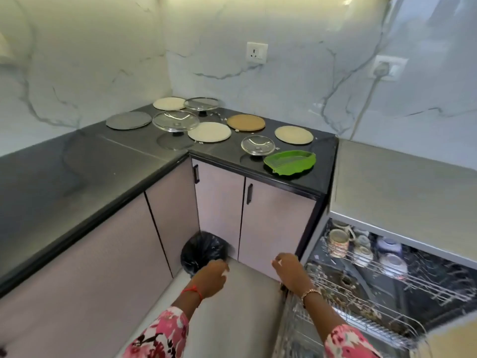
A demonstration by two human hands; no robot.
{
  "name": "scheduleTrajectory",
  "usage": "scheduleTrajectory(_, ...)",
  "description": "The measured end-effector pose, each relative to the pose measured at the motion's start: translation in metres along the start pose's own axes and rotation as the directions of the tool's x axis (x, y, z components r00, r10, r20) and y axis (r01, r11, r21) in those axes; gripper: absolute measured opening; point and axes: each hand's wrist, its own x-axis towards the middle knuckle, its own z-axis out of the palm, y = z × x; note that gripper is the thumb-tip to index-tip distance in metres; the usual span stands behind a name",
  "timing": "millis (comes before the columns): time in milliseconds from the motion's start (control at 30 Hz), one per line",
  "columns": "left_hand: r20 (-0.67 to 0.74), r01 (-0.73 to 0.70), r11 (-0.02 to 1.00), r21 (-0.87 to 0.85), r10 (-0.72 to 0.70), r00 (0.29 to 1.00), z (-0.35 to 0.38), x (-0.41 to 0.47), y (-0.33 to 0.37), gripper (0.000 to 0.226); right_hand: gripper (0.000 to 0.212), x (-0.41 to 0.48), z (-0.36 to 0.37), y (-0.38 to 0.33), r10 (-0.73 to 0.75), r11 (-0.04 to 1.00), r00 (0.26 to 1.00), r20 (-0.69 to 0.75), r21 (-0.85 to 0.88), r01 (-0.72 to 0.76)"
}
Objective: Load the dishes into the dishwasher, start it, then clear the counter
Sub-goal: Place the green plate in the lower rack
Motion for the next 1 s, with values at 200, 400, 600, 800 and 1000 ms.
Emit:
scheduleTrajectory(200, -0.083, -0.076, 0.996, -0.044, 0.072, 0.994, -0.062, 0.086, -0.035, 0.026, 0.033, 0.080, -0.041, -0.051, 0.084, 0.980, 0.969, -0.232, 0.194, -0.038)
scheduleTrajectory(400, -0.168, -0.141, 0.987, -0.082, 0.126, 0.978, -0.107, 0.198, -0.035, 0.031, 0.040, 0.187, -0.092, -0.065, 0.231, 0.916, 0.897, -0.377, 0.396, -0.070)
scheduleTrajectory(600, -0.287, -0.183, 0.981, -0.063, 0.157, 0.945, -0.146, 0.307, -0.026, 0.035, 0.043, 0.294, -0.136, -0.046, 0.564, 0.683, 0.734, -0.379, 0.714, -0.156)
scheduleTrajectory(800, -0.333, -0.118, 0.993, -0.012, 0.107, 0.937, -0.164, 0.374, -0.025, 0.045, 0.052, 0.372, -0.141, 0.008, 0.696, 0.558, 0.660, -0.283, 0.792, -0.249)
scheduleTrajectory(1000, -0.265, -0.084, 0.983, 0.166, 0.127, 0.956, -0.154, 0.403, -0.040, 0.062, 0.010, 0.364, -0.165, -0.026, 0.789, 0.488, 0.515, -0.334, 0.851, -0.196)
